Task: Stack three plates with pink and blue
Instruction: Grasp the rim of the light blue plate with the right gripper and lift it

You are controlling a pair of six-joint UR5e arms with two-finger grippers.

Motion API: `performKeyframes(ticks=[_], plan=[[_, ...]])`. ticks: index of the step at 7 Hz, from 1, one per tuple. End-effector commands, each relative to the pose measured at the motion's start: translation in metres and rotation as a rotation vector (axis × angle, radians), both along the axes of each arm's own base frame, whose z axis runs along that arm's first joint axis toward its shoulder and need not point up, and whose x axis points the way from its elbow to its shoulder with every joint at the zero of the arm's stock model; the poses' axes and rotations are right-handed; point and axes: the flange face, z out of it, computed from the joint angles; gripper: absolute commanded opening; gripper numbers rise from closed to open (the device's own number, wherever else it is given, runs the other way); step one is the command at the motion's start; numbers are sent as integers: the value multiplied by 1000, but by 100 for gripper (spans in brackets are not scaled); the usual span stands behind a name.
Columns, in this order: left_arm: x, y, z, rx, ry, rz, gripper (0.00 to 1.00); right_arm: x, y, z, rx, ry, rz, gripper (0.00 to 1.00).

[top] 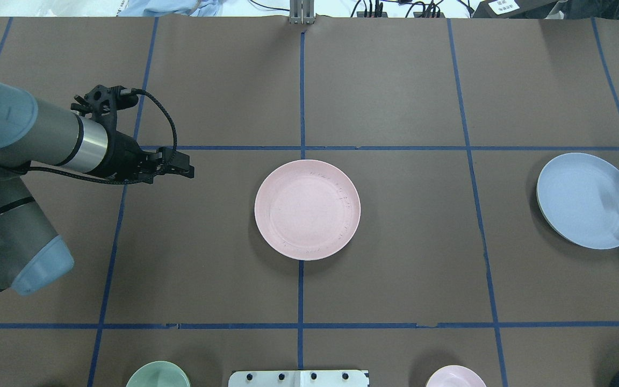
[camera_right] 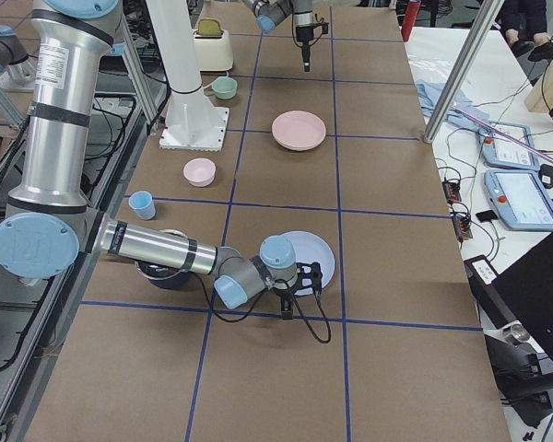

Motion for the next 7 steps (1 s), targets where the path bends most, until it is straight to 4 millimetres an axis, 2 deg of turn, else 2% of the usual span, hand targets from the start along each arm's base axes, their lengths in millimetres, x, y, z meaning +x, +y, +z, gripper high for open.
performKeyframes(ticks=[1, 3, 4, 5, 7], plan=[[-9, 2, 1, 2, 3, -4, 100, -12, -5, -3, -13, -47, 11, 74], [-9, 2, 2, 1, 2, -6, 100, -13, -3, -8, -25, -76, -6, 36], [-9, 2, 2, 1, 2, -6, 100, -13, -1, -8, -25, -80, -10, 0], [-9, 2, 2, 1, 2, -6, 100, -13, -1, -9, -25, -85, -12, 0], [-8, 1, 5, -4, -3, -8, 100, -14, 1, -31, -12, -139, -37, 0]])
